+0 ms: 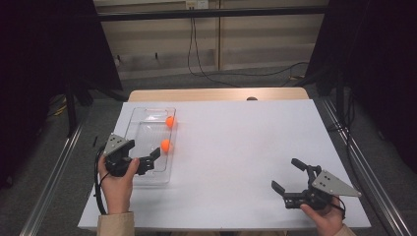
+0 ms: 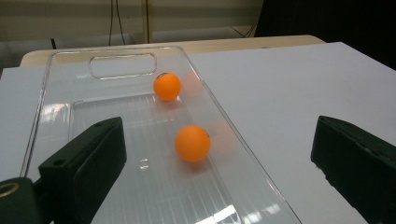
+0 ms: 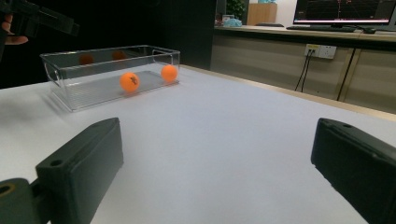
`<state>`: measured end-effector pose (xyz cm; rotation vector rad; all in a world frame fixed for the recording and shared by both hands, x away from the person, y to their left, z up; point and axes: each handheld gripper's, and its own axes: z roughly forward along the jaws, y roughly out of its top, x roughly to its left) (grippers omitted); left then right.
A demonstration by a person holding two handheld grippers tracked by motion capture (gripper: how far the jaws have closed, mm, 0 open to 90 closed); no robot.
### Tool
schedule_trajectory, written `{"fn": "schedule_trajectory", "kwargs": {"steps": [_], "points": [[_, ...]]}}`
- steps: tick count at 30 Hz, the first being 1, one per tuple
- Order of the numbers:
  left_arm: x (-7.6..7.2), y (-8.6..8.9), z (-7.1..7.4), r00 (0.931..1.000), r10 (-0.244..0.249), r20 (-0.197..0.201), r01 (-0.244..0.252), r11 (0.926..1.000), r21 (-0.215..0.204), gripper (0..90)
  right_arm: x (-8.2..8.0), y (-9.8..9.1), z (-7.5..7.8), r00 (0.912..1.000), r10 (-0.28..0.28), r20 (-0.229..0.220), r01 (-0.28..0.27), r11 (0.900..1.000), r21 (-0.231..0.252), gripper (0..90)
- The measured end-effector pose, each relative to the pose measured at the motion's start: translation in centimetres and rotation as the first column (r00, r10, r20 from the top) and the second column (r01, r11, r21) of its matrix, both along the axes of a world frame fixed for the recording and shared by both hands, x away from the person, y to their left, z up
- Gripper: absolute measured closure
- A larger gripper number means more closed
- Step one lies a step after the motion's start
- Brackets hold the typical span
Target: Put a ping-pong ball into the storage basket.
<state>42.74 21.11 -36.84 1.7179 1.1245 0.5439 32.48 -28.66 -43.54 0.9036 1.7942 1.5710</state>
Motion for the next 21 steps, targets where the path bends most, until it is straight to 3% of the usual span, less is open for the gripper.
{"fn": "schedule_trajectory", "kwargs": {"steps": [21], "points": [[-0.73,-0.07,-0.51,0.9988,-0.018,0.046,0.019,0.9996,-0.021,3.3,-0.17,-0.42,0.14,1.0,-0.007,0.006,0.007,1.0,0.006,1.6]]}}
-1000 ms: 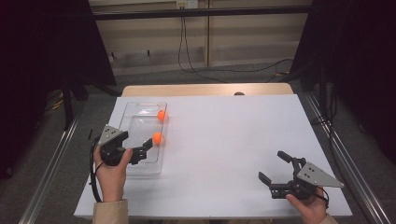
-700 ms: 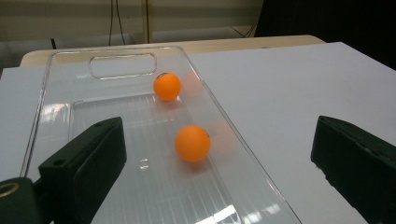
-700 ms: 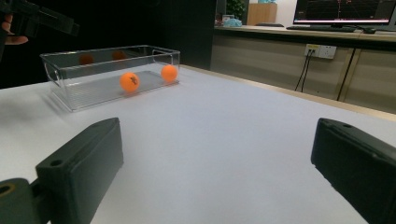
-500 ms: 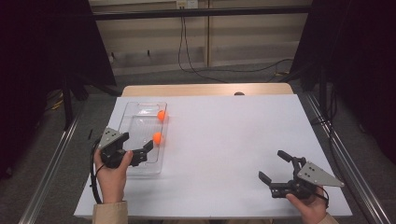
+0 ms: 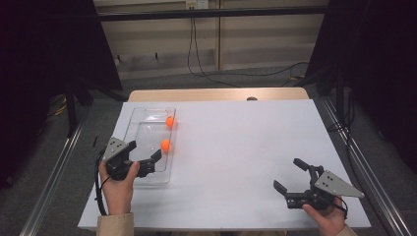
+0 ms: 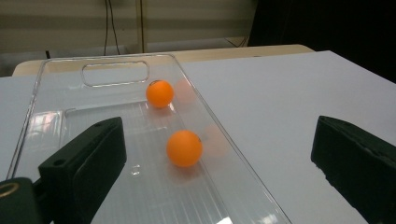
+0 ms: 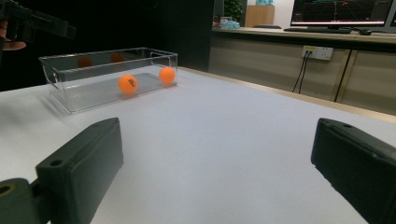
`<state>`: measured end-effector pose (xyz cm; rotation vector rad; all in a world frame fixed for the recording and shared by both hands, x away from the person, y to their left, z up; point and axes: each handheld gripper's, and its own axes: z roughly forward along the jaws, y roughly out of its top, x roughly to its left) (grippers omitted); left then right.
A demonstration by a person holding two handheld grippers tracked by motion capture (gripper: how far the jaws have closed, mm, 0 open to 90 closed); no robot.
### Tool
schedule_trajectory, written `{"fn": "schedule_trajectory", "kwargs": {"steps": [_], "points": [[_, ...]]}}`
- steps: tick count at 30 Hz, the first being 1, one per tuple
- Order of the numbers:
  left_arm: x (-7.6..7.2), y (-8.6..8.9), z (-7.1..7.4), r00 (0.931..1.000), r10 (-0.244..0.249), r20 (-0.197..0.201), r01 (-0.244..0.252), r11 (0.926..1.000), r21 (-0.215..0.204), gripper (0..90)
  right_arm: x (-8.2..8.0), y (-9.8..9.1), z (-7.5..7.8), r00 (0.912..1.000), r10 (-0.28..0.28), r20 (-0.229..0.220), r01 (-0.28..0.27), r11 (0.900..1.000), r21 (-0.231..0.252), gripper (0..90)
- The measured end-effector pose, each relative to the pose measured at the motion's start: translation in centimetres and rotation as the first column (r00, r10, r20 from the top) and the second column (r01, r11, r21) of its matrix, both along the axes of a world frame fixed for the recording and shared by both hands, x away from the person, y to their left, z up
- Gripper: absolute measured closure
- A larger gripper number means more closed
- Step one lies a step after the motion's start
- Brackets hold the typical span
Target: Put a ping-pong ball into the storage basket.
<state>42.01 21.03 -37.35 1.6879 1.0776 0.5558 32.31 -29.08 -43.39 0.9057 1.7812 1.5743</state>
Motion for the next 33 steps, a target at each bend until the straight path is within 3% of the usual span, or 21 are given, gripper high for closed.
{"fn": "schedule_trajectory", "kwargs": {"steps": [15,25,33], "points": [[-0.9,0.7,-0.3,0.9994,0.006,0.034,-0.005,0.9999,-0.011,3.3,0.0,0.0,0.1,1.0,0.0,0.002,0.0,1.0,0.004,1.7],[-1.4,0.6,-0.4,0.9967,-0.002,0.081,0.003,0.9999,-0.013,3.3,-0.1,-0.1,0.1,1.0,-0.004,-0.002,0.004,1.0,0.005,1.7],[-1.8,0.6,-0.8,0.9966,-0.015,0.081,0.017,0.9997,-0.02,3.4,-0.1,-0.1,0.2,1.0,-0.005,0.002,0.005,1.0,0.007,1.7]]}}
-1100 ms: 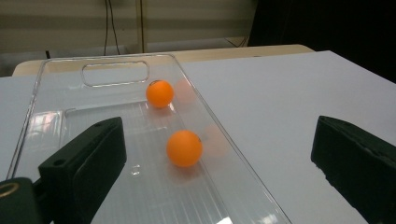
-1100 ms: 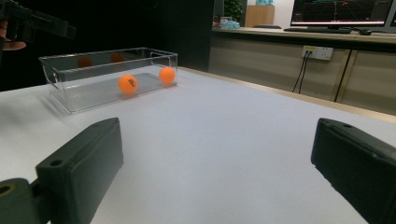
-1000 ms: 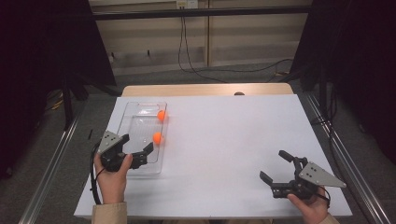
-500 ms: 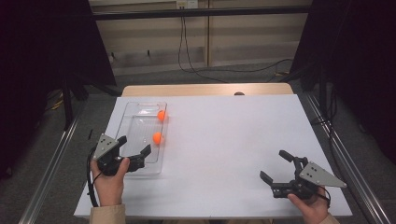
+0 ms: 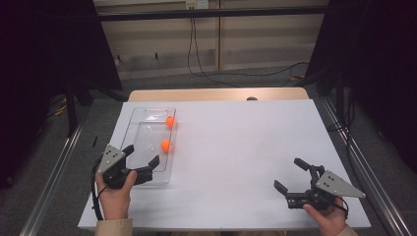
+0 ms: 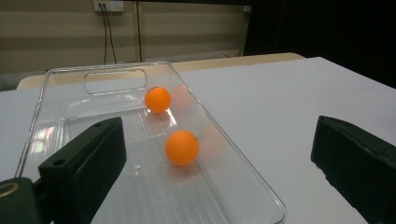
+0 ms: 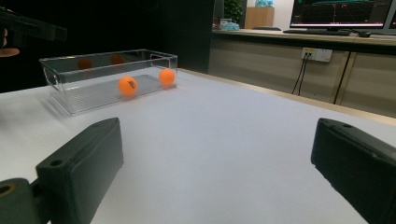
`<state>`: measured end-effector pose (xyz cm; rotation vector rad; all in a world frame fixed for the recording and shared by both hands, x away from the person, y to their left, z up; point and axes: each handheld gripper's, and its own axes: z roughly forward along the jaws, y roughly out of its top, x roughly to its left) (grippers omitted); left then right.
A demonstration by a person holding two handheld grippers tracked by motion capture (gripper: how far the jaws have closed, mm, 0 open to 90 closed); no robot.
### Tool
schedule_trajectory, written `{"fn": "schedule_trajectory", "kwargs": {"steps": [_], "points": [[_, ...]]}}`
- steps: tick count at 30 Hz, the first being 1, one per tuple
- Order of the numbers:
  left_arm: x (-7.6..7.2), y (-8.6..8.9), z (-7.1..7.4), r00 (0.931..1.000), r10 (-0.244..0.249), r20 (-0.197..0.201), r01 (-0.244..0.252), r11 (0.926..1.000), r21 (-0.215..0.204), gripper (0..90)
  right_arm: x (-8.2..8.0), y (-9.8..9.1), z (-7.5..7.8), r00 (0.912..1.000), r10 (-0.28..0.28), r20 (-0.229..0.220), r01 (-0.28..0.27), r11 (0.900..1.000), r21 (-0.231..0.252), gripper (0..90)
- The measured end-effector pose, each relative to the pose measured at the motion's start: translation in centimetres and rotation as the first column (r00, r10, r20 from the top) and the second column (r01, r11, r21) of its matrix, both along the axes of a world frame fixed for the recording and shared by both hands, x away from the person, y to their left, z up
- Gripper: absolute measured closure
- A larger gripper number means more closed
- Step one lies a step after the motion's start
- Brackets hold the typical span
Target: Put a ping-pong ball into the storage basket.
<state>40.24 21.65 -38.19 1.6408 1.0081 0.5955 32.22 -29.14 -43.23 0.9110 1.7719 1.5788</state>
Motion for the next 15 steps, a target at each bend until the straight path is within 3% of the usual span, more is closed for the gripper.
{"fn": "schedule_trajectory", "kwargs": {"steps": [4,11,15], "points": [[-0.21,-0.05,-0.29,1.0,0.003,-0.001,-0.003,1.0,0.009,3.3,0.0,-0.06,0.0,1.0,0.0,0.002,0.0,1.0,-0.002,1.7],[-0.72,0.33,-0.47,0.9992,0.022,0.033,-0.023,0.9993,0.03,3.3,-0.02,-0.11,0.04,1.0,-0.001,0.005,0.001,1.0,-0.002,1.7],[-0.85,0.48,-0.71,0.9995,0.017,0.025,-0.018,0.999,0.04,3.3,0.0,-0.11,0.02,1.0,0.0,0.005,0.0,1.0,-0.003,1.7]]}}
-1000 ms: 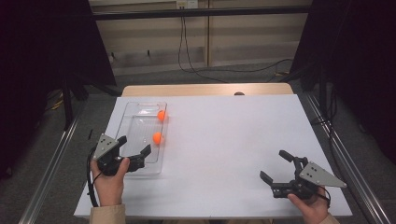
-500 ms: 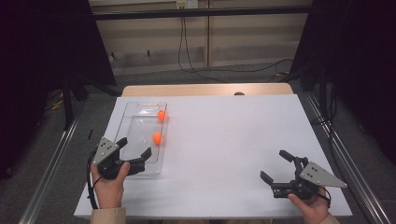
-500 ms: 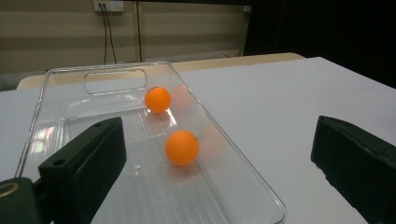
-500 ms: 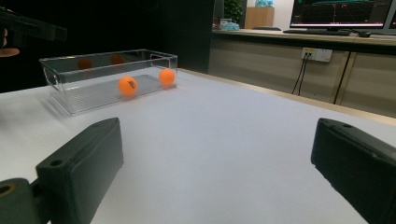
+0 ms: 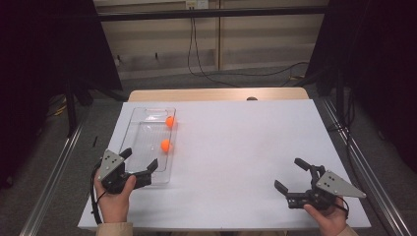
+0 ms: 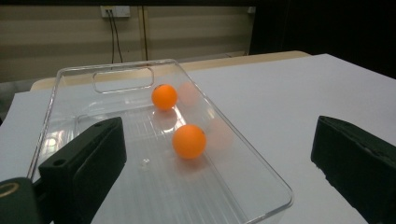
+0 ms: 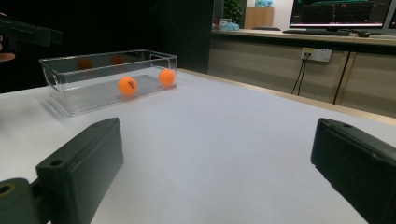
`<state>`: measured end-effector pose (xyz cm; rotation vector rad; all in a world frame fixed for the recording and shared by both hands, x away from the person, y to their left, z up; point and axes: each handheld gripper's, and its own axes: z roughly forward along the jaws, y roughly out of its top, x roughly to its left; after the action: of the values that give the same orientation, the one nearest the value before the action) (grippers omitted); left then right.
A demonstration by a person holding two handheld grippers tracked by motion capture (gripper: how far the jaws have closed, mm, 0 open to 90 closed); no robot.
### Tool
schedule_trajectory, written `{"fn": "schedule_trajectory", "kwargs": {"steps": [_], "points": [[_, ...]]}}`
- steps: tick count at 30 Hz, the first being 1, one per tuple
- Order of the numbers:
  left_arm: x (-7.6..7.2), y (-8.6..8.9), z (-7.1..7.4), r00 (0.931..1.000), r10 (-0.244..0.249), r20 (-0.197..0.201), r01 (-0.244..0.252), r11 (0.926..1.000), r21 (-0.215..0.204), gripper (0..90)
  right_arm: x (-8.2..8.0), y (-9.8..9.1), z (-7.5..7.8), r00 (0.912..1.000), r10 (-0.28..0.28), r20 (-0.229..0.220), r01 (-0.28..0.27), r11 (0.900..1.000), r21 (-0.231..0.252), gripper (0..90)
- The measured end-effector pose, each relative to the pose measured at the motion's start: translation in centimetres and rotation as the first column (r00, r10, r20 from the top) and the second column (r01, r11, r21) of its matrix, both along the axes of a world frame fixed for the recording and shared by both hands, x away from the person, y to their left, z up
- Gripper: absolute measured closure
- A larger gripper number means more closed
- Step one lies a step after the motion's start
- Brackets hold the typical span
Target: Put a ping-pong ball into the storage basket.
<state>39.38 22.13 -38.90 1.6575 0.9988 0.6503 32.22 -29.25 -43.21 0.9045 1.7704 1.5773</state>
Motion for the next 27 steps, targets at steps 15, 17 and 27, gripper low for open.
{"fn": "schedule_trajectory", "kwargs": {"steps": [15,17,27], "points": [[-0.8,0.3,-0.7,1.0,0.002,-0.006,-0.002,0.9998,0.022,3.3,0.0,0.0,0.0,1.0,0.0,0.0,0.0,1.0,0.0,1.7],[-0.8,0.3,-0.8,1.0,-0.007,-0.001,0.007,0.9998,0.018,3.3,-0.1,0.0,0.0,1.0,-0.002,-0.002,0.002,1.0,0.001,1.7],[-1.2,0.5,-1.1,1.0,0.002,-0.003,-0.002,0.9998,0.02,3.3,-0.1,0.0,0.0,1.0,0.001,0.0,-0.001,1.0,0.0,1.7]]}}
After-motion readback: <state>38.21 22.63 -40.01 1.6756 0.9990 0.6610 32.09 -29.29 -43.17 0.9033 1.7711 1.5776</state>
